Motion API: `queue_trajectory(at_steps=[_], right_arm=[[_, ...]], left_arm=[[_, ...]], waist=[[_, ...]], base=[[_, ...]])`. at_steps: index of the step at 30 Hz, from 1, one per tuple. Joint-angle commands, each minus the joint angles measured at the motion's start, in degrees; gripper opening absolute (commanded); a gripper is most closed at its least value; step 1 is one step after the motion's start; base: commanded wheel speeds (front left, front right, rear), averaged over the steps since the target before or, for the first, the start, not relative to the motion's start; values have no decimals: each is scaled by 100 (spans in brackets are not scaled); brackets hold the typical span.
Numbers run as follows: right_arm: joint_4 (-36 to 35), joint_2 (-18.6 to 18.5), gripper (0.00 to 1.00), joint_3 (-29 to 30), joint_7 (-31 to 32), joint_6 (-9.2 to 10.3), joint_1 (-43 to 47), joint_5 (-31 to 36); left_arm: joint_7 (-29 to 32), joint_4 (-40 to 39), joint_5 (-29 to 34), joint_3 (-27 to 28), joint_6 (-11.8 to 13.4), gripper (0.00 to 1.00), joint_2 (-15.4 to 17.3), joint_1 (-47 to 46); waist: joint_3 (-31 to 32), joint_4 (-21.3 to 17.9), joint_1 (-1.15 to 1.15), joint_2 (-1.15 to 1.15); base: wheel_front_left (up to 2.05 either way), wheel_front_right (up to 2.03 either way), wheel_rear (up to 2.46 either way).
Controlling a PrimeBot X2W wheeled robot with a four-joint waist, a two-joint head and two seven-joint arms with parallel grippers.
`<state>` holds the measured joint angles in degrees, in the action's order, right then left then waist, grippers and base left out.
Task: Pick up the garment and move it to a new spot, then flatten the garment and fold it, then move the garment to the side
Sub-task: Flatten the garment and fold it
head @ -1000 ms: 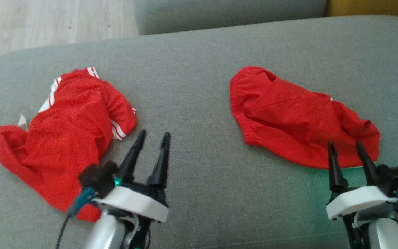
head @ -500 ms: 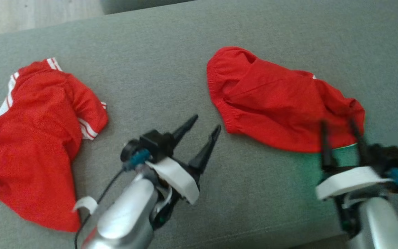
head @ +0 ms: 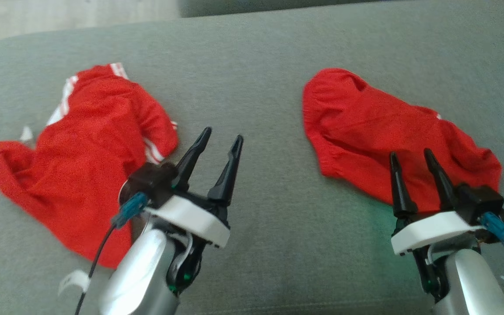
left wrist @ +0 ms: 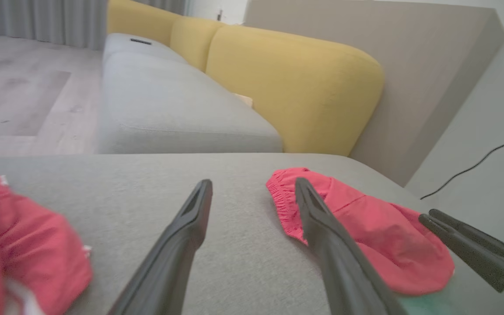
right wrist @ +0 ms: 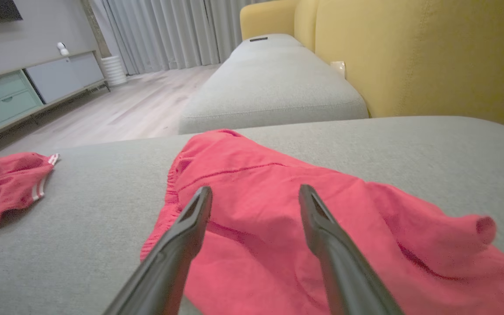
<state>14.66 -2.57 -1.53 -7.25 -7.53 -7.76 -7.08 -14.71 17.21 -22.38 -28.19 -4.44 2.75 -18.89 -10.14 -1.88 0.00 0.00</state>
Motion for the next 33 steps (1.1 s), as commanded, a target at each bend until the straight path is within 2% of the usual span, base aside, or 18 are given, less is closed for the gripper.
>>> queue_trajectory(at_steps=[1, 6, 17, 22, 24, 33], right_arm=[[-138, -31, 100, -111, -104, 4, -89, -63], [-67, -31, 100, -78, -205, 4, 36, -93], [69, -31, 100, -185, -344, 4, 337, -332], [77, -31, 100, -234, -328, 4, 287, -252], [206, -31, 100, -317, -137, 4, 171, -114], [1370, -38, 100, -299, 435, 4, -392, 313]], left_arm=[[-29, -340, 88, 316, 56, 100, 12, 51], [-29, -638, 309, 663, 188, 100, 12, 528], [-29, -1101, 240, 1179, 481, 100, 12, 1551], [-29, -1152, 268, 1101, 405, 100, 12, 1522], [-29, -1163, 255, 1053, 377, 100, 12, 1399], [-29, -1095, 118, 855, 340, 100, 12, 1264]], waist=[[223, 316, 0, 0], [446, 615, 0, 0], [735, 676, 0, 0], [639, 764, 0, 0], [516, 862, 0, 0], [214, 1219, 0, 0]], base=[[0, 0, 0], [0, 0, 0], [0, 0, 0], [0, 0, 0], [0, 0, 0], [0, 0, 0]])
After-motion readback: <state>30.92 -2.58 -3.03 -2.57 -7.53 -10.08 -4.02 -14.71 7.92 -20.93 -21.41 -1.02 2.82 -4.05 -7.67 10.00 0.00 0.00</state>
